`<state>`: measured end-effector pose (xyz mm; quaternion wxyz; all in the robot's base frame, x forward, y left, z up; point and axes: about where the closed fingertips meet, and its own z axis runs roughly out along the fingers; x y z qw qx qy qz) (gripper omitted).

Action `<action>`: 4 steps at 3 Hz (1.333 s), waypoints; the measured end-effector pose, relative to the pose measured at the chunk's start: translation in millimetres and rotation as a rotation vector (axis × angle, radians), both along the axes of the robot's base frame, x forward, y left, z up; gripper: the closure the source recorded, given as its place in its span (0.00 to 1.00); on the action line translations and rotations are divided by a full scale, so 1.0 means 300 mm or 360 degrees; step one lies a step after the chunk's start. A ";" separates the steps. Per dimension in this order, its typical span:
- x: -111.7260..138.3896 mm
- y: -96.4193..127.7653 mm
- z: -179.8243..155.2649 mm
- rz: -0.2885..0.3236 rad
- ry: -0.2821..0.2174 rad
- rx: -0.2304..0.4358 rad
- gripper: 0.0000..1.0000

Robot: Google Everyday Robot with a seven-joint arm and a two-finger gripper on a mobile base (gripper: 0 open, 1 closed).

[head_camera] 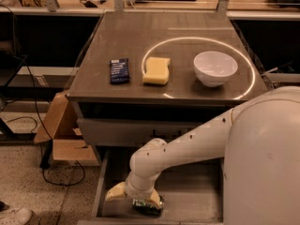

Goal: Pick green can from middle drawer and place on counter

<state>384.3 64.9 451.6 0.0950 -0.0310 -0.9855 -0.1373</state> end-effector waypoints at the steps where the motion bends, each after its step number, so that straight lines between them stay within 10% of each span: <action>1: 0.057 -0.031 -0.082 -0.0081 0.0014 -0.0026 0.00; 4: 0.104 -0.114 -0.171 -0.0113 0.0028 -0.0090 0.00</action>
Offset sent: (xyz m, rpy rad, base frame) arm 0.0353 -0.0299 -0.0557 -0.0365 0.0237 -0.1281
